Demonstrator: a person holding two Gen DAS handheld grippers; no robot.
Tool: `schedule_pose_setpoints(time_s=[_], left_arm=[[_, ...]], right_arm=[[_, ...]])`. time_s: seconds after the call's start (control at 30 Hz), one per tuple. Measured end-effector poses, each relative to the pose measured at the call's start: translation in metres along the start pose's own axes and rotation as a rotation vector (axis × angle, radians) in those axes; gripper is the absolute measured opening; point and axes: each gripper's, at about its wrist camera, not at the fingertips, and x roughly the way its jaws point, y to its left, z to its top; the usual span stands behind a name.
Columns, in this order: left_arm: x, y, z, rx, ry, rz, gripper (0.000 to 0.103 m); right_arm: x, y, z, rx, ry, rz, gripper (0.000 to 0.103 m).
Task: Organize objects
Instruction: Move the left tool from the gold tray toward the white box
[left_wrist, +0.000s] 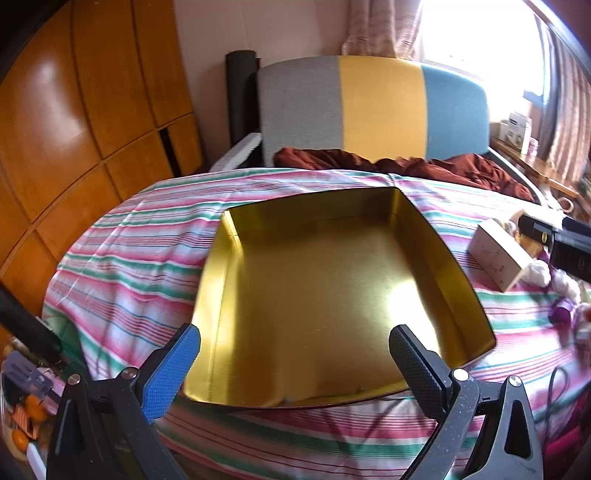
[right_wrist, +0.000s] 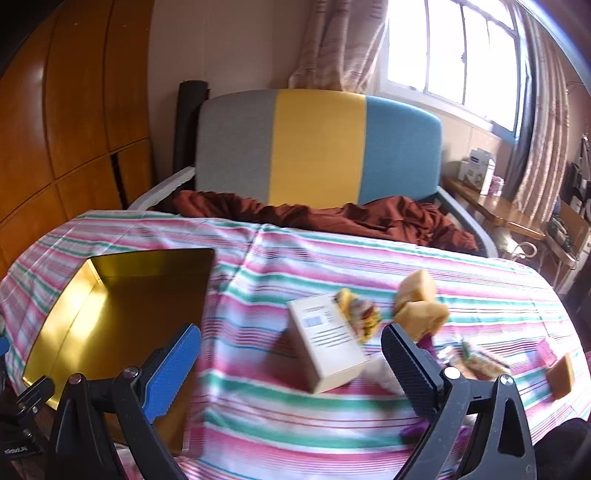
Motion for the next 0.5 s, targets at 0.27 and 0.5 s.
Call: schedule_pose_setpoints(time_s=[0.27, 0.5], left_arm=[[0.003, -0.024, 0.007, 0.036, 0.008, -0.126, 0.103], [0.005, -0.054, 0.013, 0.078, 0.009, -0.188, 0.103]], right_arm=[[0.005, -0.078, 0.011, 0.069, -0.032, -0.14, 0.1], [0.016, -0.144, -0.003, 0.242, -0.042, -0.19, 0.1]])
